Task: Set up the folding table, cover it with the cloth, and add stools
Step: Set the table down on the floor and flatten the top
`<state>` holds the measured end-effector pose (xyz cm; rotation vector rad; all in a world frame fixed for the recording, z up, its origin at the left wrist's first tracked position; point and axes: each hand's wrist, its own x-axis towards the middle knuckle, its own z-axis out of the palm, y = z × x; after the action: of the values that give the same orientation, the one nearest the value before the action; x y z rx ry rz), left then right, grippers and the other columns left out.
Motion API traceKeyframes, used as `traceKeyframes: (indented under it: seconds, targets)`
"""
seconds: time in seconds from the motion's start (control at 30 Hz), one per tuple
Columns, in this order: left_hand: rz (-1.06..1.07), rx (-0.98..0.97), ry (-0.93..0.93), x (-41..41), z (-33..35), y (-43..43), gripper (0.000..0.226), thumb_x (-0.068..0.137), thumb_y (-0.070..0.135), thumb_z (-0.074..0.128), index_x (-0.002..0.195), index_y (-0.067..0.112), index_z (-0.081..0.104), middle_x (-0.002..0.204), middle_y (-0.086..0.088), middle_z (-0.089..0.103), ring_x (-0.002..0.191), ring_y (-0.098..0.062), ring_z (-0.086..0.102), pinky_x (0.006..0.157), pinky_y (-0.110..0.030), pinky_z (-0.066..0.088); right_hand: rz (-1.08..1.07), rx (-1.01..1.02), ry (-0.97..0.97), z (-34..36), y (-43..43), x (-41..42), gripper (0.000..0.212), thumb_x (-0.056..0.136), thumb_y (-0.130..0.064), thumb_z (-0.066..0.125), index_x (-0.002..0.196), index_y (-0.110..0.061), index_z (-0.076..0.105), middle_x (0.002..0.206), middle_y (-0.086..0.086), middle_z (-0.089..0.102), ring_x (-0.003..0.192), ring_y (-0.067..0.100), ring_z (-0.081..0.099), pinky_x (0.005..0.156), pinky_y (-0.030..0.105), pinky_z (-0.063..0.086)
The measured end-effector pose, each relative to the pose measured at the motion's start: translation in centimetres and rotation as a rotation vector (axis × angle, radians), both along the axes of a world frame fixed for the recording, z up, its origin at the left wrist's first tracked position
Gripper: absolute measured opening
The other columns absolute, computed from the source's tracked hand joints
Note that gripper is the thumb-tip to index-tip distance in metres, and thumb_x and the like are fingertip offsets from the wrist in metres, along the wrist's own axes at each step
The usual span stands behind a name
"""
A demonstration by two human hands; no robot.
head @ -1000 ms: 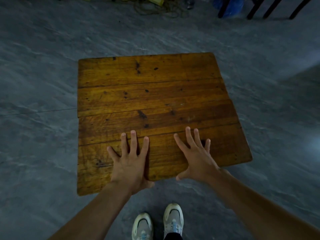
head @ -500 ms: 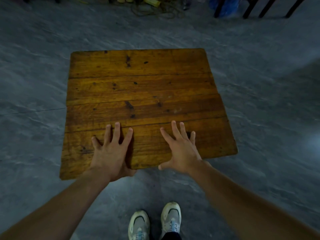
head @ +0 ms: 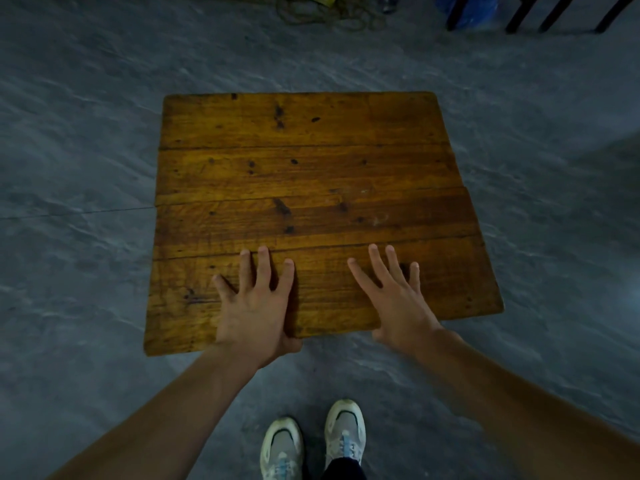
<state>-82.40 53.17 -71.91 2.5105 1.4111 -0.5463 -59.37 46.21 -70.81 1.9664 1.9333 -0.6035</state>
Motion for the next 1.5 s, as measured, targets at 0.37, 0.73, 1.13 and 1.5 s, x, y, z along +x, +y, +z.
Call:
traceKeyframes:
  seconds: [0.37, 0.73, 1.13, 1.5]
  targets:
    - [0.034, -0.041, -0.024, -1.0, 0.0, 0.0, 0.131, 0.055, 0.085, 0.058, 0.151, 0.03, -0.013, 0.159, -0.013, -0.018, 0.145, -0.043, -0.014, 0.106, -0.074, 0.016, -0.027, 0.023, -0.006, 0.1, 0.4, -1.0, 0.13, 0.072, -0.039, 0.085, 0.153, -0.033, -0.016, 0.16, 0.008, -0.027, 0.147, 0.037, -0.024, 0.117, 0.067, 0.004]
    - [0.24, -0.139, -0.25, 0.4, 7.6, 2.5, 0.099, 0.08, 0.081, 0.037, 0.154, 0.03, -0.004, 0.163, -0.001, -0.014, 0.149, -0.026, -0.013, 0.113, -0.068, 0.016, -0.209, 0.176, 0.246, 7.5, 2.8, 0.6, 0.102, 0.083, -0.068, 0.059, 0.157, -0.029, 0.0, 0.166, 0.0, -0.005, 0.152, 0.022, -0.008, 0.12, 0.056, 0.006]
    - [0.239, -0.035, -0.322, 2.4, 28.1, 3.1, 0.08, 0.088, 0.07, 0.04, 0.151, 0.024, 0.022, 0.164, -0.007, 0.004, 0.15, -0.03, 0.004, 0.112, -0.063, 0.024, -0.304, 0.383, 0.329, 28.4, 4.2, 3.3, 0.085, 0.092, -0.059, 0.053, 0.157, -0.027, 0.008, 0.166, 0.001, 0.006, 0.153, 0.02, 0.001, 0.121, 0.054, 0.015]
    - [0.104, 0.123, -0.458, -1.4, 41.5, 2.3, 0.068, 0.091, 0.053, 0.054, 0.142, 0.009, 0.04, 0.154, -0.02, 0.029, 0.145, -0.038, 0.018, 0.116, -0.052, 0.023, -0.478, 0.491, 0.439, 43.5, -2.6, -0.7, 0.071, 0.1, -0.043, 0.049, 0.158, -0.018, 0.015, 0.165, 0.005, 0.015, 0.152, 0.019, 0.009, 0.123, 0.042, 0.016]
